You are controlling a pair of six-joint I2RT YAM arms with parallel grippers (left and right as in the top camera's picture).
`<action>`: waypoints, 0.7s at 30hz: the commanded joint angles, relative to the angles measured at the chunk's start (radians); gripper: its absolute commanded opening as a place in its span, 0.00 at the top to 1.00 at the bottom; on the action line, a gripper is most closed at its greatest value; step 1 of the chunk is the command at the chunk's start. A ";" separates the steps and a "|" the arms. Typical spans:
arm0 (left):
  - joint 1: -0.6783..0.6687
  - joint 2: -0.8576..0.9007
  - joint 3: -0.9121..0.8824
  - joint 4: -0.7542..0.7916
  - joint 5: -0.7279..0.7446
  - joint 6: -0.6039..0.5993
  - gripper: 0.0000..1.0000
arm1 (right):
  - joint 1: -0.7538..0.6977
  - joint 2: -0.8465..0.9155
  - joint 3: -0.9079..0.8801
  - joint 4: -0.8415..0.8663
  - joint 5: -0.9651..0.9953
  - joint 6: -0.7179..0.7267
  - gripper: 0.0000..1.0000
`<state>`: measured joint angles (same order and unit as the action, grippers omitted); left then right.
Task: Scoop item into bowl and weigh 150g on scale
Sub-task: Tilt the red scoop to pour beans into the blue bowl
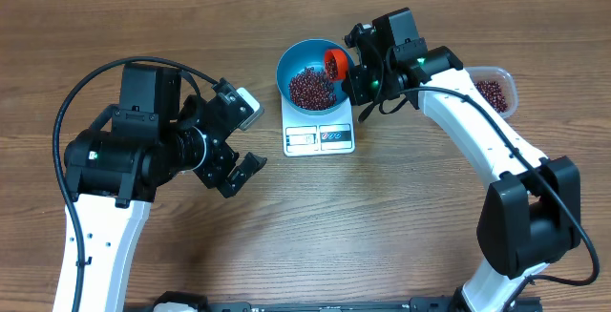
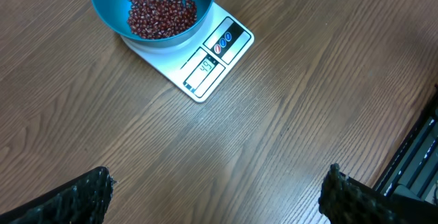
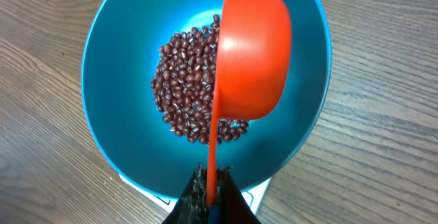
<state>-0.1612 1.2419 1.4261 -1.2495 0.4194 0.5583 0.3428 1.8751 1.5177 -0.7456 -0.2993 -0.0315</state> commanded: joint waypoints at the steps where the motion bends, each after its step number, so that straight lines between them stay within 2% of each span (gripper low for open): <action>1: 0.004 0.000 0.014 0.000 0.015 0.022 0.00 | 0.014 -0.034 0.036 -0.005 0.011 -0.061 0.96; 5: 0.004 0.000 0.014 0.000 0.015 0.022 0.00 | 0.039 -0.039 0.036 -0.009 0.025 -0.106 0.96; 13: 0.004 0.000 0.014 0.000 0.015 0.022 0.00 | 0.098 -0.040 0.036 -0.010 0.214 -0.109 0.96; 21: 0.004 0.000 0.014 0.000 0.015 0.022 0.00 | 0.125 -0.063 0.036 -0.011 0.248 -0.135 0.96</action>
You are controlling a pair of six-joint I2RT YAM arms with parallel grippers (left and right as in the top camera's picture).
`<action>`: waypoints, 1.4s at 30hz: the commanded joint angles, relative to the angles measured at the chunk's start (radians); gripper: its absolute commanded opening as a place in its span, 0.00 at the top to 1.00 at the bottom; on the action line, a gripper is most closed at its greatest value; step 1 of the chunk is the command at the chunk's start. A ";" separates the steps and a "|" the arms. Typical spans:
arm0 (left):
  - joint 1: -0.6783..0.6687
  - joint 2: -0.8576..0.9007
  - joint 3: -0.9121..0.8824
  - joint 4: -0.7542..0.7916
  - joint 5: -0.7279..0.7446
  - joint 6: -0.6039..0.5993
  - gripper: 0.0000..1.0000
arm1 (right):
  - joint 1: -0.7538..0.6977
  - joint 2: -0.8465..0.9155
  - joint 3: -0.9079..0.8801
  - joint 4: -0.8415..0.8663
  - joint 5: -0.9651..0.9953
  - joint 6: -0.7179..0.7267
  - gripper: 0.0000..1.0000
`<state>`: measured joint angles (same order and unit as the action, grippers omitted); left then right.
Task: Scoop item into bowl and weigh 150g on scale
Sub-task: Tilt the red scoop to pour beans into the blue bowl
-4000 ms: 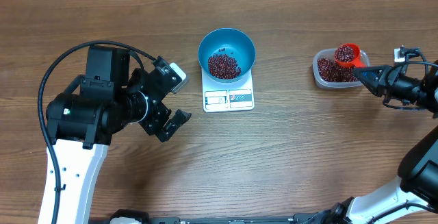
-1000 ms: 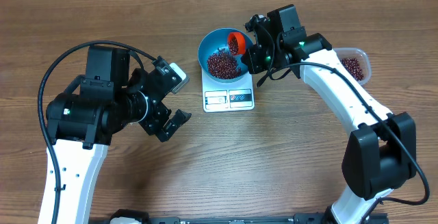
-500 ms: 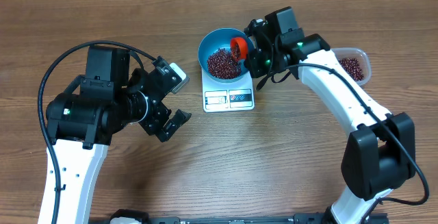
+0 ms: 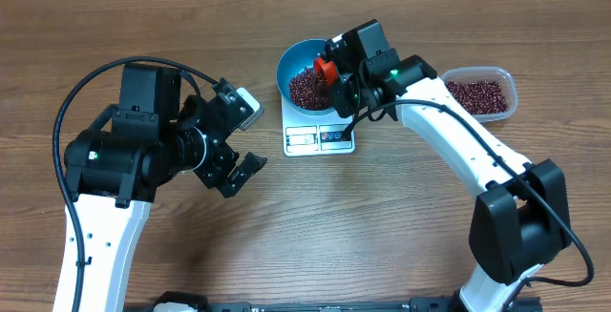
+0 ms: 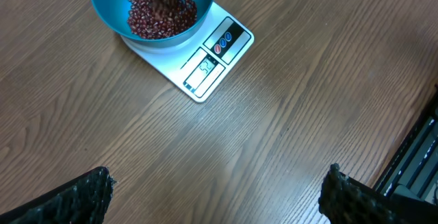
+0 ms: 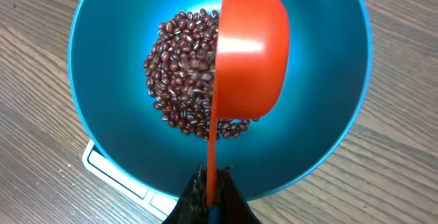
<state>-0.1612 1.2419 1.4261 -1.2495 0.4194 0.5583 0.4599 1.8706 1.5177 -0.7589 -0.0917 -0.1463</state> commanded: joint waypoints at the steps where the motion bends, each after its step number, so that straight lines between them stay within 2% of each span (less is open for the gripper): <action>1: 0.004 0.000 0.014 0.000 0.015 0.022 0.00 | 0.010 -0.066 0.036 0.001 0.050 -0.020 0.96; 18: 0.004 0.000 0.014 0.000 0.015 0.022 0.00 | 0.012 -0.175 0.036 0.001 0.102 -0.047 0.96; 42: 0.004 0.001 0.014 0.000 0.015 0.022 0.00 | 0.039 -0.182 0.036 -0.014 0.215 -0.046 0.96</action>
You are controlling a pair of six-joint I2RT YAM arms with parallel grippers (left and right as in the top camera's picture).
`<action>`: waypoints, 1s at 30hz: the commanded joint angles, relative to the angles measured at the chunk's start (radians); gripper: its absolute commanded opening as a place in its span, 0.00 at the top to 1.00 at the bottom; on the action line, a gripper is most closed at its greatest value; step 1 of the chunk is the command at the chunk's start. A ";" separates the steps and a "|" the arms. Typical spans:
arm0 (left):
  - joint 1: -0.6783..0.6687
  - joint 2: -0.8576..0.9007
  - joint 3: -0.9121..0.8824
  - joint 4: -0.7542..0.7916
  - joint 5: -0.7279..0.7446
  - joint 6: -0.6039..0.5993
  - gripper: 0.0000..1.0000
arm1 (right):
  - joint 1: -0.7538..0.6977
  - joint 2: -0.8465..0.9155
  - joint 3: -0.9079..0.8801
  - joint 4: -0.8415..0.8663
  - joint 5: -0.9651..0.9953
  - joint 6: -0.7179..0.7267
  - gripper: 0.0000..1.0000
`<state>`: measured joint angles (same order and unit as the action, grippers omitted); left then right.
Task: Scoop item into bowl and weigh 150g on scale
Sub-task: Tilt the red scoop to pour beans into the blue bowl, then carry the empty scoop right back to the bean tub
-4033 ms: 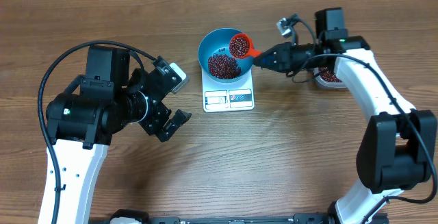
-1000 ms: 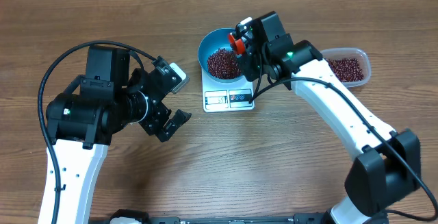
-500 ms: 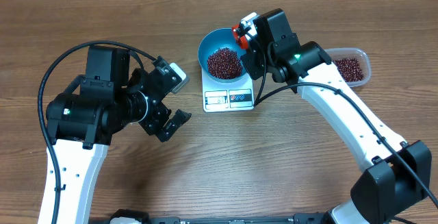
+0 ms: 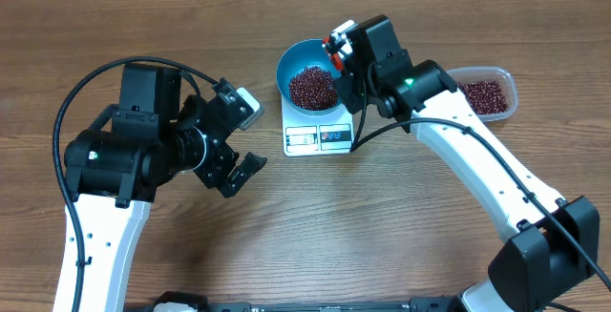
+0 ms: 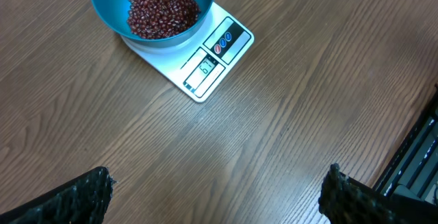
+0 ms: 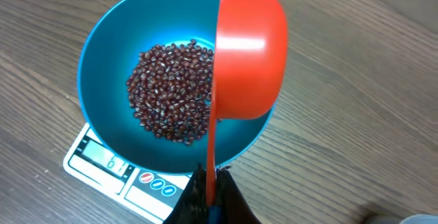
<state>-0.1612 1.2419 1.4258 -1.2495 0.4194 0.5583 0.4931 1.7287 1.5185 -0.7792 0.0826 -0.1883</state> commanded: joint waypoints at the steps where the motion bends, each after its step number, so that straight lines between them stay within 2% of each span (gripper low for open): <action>1: 0.004 0.001 0.014 0.000 0.015 0.022 0.00 | 0.006 -0.040 0.035 0.005 0.040 -0.003 0.96; 14: 0.004 0.001 0.014 0.000 0.015 0.022 0.00 | 0.040 -0.040 0.035 -0.004 0.037 -0.005 0.96; 18: 0.004 0.001 0.014 0.000 0.015 0.022 0.00 | 0.044 -0.040 0.035 0.000 0.040 -0.057 0.96; 30: 0.004 0.001 0.014 0.000 0.015 0.022 0.00 | 0.026 -0.064 0.035 -0.026 0.031 -0.024 0.96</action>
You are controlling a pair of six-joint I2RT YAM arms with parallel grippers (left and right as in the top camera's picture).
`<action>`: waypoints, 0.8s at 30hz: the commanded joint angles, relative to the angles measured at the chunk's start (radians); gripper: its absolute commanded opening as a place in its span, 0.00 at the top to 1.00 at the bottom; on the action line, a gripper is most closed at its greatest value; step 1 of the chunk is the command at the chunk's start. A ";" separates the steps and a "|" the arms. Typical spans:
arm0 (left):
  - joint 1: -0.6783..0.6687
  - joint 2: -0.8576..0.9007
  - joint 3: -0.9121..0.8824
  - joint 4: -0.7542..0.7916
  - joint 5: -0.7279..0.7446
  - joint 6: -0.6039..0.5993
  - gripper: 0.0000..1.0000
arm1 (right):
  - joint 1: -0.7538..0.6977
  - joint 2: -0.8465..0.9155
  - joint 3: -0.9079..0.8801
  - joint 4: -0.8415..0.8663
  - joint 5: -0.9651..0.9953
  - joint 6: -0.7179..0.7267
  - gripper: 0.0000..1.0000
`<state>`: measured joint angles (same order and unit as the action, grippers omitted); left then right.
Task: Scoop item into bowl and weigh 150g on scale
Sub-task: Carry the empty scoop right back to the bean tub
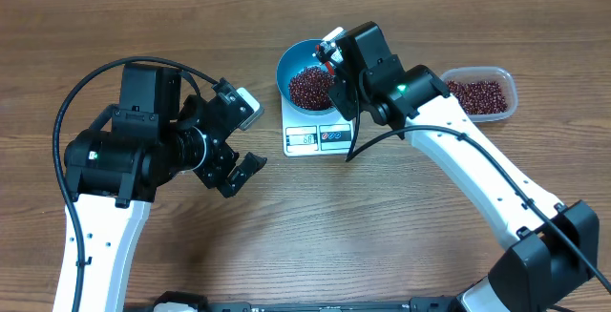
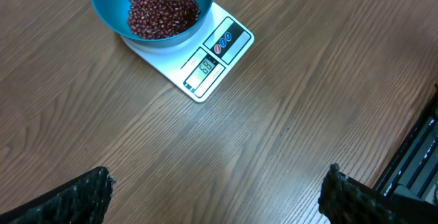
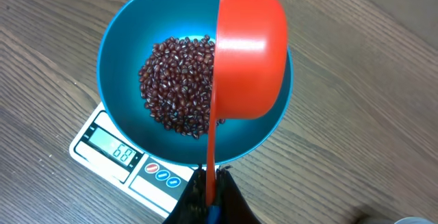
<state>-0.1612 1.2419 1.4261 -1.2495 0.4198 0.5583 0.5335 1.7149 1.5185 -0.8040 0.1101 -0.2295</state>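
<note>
A blue bowl (image 3: 123, 53) holding a heap of red beans (image 3: 176, 80) stands on a white scale (image 3: 102, 152) whose display reads 68. My right gripper (image 3: 211, 195) is shut on the handle of an orange scoop (image 3: 250, 53), which is tipped on its side over the bowl's right part. In the overhead view the bowl (image 1: 291, 61) and scale (image 1: 318, 138) lie just left of the right gripper (image 1: 336, 64). My left gripper (image 2: 215, 190) is open, well in front of the scale (image 2: 205, 59), with nothing between its fingers.
A clear plastic tub (image 1: 480, 93) with more red beans sits at the right of the table, beyond the right arm. The left arm (image 1: 143, 145) stands over the left half of the wooden table.
The scale's display read about 67 and now reads 68. The right gripper with the scoop has shifted slightly over the bowl. The left arm has not moved.
First the scoop was tipped over the bowl with the scale reading in the forties. Then beans were falling from it onto the heap. Afterwards the heap was larger and the scoop stood higher over the bowl; now the scale shows 68.
</note>
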 commanded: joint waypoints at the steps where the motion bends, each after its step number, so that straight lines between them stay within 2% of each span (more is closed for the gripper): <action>1: 0.004 0.001 0.014 0.000 0.015 0.022 0.00 | -0.021 -0.058 0.035 -0.009 0.005 0.041 0.96; 5: 0.004 0.001 0.014 0.000 0.014 0.022 0.00 | -0.068 -0.104 0.035 -0.065 0.005 0.149 0.96; 10: 0.004 0.001 0.014 0.000 0.014 0.022 0.00 | -0.165 -0.144 0.042 -0.164 0.004 0.155 0.96; 15: 0.004 0.001 0.014 0.000 0.014 0.022 0.01 | -0.299 -0.144 0.127 -0.388 0.007 0.232 0.96; 18: 0.004 0.001 0.014 0.000 0.014 0.022 0.00 | -0.382 -0.144 0.181 -0.464 0.002 0.280 0.96; 24: 0.004 0.001 0.014 0.000 0.015 0.022 0.00 | -0.513 -0.115 0.274 -0.632 -0.044 0.285 0.96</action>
<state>-0.1612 1.2419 1.4261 -1.2495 0.4194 0.5583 0.0635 1.5986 1.7382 -1.3945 0.0956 0.0296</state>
